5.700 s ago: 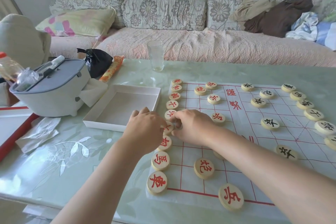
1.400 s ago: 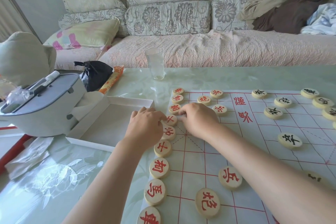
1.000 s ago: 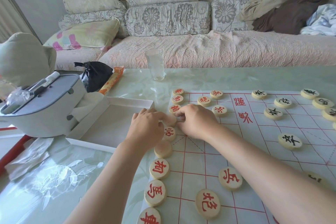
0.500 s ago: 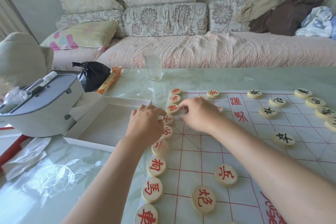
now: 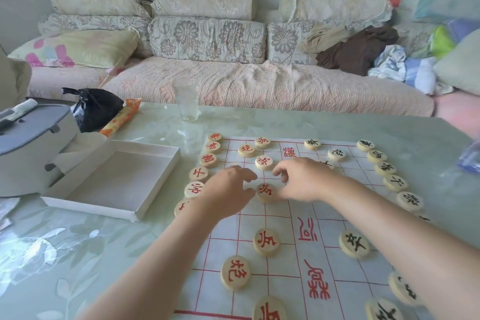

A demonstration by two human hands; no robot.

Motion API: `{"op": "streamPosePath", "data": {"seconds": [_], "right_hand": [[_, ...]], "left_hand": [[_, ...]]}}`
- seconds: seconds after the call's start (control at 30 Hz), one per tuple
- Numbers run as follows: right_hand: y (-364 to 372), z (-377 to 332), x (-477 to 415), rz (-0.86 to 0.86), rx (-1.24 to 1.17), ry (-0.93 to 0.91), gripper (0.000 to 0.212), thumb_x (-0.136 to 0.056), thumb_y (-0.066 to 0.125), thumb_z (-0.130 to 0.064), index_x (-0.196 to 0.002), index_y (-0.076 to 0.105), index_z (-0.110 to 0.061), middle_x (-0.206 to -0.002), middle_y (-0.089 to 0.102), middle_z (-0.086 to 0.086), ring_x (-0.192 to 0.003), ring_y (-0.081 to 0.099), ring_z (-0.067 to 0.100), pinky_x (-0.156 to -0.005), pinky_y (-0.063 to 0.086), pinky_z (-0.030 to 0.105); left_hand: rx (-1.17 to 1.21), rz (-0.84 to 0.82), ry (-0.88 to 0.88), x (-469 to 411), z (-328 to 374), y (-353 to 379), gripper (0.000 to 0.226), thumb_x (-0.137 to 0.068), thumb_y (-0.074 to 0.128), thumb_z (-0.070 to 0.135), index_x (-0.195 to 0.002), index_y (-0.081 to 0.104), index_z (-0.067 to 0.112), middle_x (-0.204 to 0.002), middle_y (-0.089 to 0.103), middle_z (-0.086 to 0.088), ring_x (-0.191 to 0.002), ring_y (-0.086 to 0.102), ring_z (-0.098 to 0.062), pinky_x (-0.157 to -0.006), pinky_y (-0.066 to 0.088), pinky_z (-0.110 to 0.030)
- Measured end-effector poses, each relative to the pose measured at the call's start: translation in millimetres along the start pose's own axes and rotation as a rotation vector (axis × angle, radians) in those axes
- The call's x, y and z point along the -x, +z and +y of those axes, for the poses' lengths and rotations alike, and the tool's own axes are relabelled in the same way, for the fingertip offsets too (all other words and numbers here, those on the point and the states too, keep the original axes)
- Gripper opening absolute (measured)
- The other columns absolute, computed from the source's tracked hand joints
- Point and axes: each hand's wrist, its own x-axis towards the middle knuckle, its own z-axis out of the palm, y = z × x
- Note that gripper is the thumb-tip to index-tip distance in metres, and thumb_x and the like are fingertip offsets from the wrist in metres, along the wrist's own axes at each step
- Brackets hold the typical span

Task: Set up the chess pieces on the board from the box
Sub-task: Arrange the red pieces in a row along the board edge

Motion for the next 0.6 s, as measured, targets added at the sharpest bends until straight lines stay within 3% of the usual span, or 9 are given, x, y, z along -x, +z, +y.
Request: {"op": "streamPosePath", "data": {"seconds": [0.1, 0.23, 0.4, 0.6], "right_hand": [[9.3, -4.6, -1.7, 0.006, 0.022, 0.002, 0.063, -0.072, 0.067, -0.070, -0.125, 0.058, -0.036, -0.116, 0.061, -0.013, -0.105, 0.056, 0.013, -0.084, 0.047, 0.031], [12.7, -7.1, -3.7, -0.017, -0.027, -0.072, 0.045, -0.081, 0.068, -0.057, -0.121, 0.063, -0.036, -0.106, 0.059, -0.013, -0.096, 0.055, 0.015, -0.075, 0.041, 0.027], [14.8, -4.9, -6.6, -0.030, -0.130, -0.074, 0.051, -0.082, 0.074, -0.040, -0.131, 0.059, -0.032, -0.122, 0.062, -0.010, -0.108, 0.058, 0.014, -0.081, 0.045, 0.025], [18.2, -8.4, -4.8, -0.046, -0.129, -0.083, 0.048, -0.077, 0.078, -0.041, -0.123, 0.064, -0.035, -0.118, 0.064, -0.010, -0.100, 0.058, 0.013, -0.079, 0.047, 0.027]], "left_hand": [[0.036, -0.052, -0.010, -4.3, 1.7, 4.7, 0.043, -0.087, 0.064, 0.032, -0.129, 0.056, 0.032, -0.125, 0.059, 0.012, -0.111, 0.055, -0.010, -0.090, 0.046, -0.026], [0.106, -0.099, 0.029, -8.4, -1.2, 7.4, 0.047, -0.081, 0.072, 0.025, -0.125, 0.057, 0.035, -0.115, 0.062, 0.018, -0.099, 0.057, -0.008, -0.083, 0.044, -0.021], [0.141, -0.092, 0.033, -8.0, -2.7, 7.5, 0.058, -0.074, 0.079, 0.031, -0.125, 0.050, 0.032, -0.110, 0.062, 0.016, -0.094, 0.058, -0.009, -0.084, 0.051, -0.029], [0.159, -0.092, 0.038, -5.1, -4.4, 8.7, 0.056, -0.072, 0.081, 0.032, -0.120, 0.051, 0.031, -0.104, 0.063, 0.017, -0.091, 0.058, -0.010, -0.081, 0.051, -0.029]]}}
